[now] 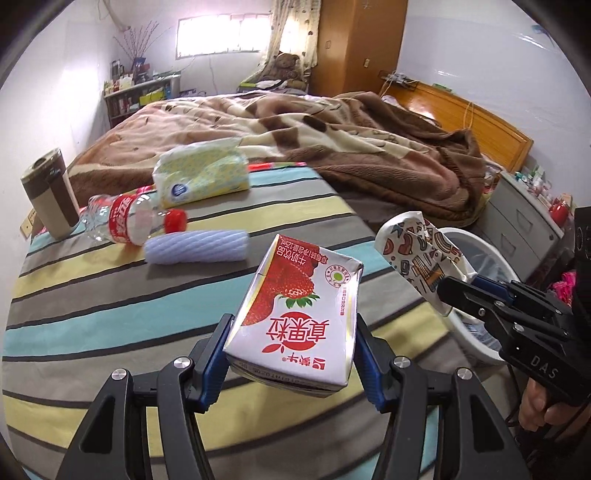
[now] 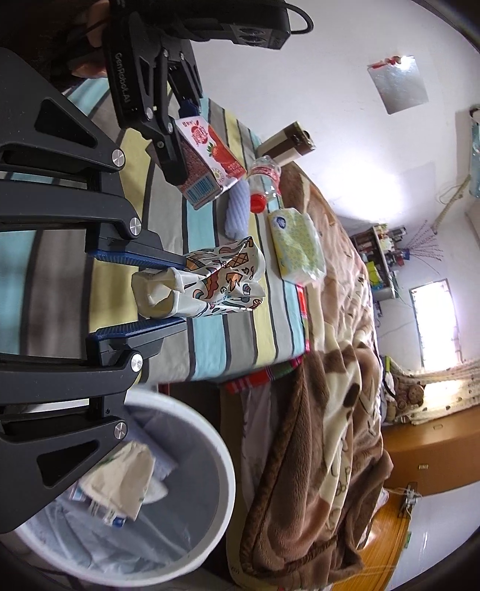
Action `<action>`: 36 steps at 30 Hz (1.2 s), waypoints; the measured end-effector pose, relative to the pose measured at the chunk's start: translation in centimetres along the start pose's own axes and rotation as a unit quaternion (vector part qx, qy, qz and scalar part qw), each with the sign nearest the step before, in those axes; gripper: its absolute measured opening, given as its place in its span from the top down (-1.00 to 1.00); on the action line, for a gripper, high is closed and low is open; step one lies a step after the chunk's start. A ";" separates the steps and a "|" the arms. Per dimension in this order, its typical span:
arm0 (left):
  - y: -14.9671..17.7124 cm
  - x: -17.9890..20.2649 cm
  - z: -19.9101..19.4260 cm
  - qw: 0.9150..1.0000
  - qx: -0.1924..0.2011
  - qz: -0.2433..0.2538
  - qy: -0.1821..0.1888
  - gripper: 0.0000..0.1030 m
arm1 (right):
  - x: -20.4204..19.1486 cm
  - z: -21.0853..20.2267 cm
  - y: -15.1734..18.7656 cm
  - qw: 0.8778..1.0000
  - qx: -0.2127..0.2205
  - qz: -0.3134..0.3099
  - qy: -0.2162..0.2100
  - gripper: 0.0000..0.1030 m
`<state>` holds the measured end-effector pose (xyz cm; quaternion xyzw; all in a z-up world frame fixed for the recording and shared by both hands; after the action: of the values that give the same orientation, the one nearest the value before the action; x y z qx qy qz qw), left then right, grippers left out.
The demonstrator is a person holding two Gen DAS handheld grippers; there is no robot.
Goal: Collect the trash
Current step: 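Carry the milk carton and paper cup over the white bin with both tools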
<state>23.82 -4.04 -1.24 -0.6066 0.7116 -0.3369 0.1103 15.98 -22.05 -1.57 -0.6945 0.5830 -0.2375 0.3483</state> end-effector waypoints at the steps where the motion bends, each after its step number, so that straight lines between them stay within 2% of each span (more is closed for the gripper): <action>1: 0.2 0.7 -0.4 1.000 0.004 0.004 0.002 -0.17 | 0.3 -0.4 0.1 1.000 0.003 0.002 0.003 0.47; 8: 1.0 5.1 -2.5 0.999 0.025 0.024 0.024 -0.17 | 2.4 -2.9 0.9 0.999 0.020 0.016 0.030 0.47; 15: 1.8 9.4 -2.8 0.998 0.031 0.043 0.043 -0.17 | 5.3 -5.2 1.9 0.997 0.029 0.035 0.067 0.47; 23: 2.5 13.6 -1.9 0.997 0.024 0.051 0.058 -0.17 | 8.0 -6.2 2.9 0.993 0.027 0.055 0.100 0.47; 36: 3.7 18.6 2.1 0.995 -0.012 0.056 0.082 -0.18 | 12.2 -5.7 4.4 0.986 -0.015 0.074 0.146 0.45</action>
<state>17.57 -22.09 -0.38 -0.5374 0.7551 -0.3702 0.0631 11.46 -35.45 -2.20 -0.6127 0.6806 -0.3013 0.2659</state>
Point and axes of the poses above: each gripper's, at about its wrist camera, not at the fingertips, and z roughly the way its jaws point, x to its right, y to its underside, the point moved 2 cm from there along z, roughly the way its jaws point, and after that the axes turned 13 degrees about -z, right-handed, at the moved point
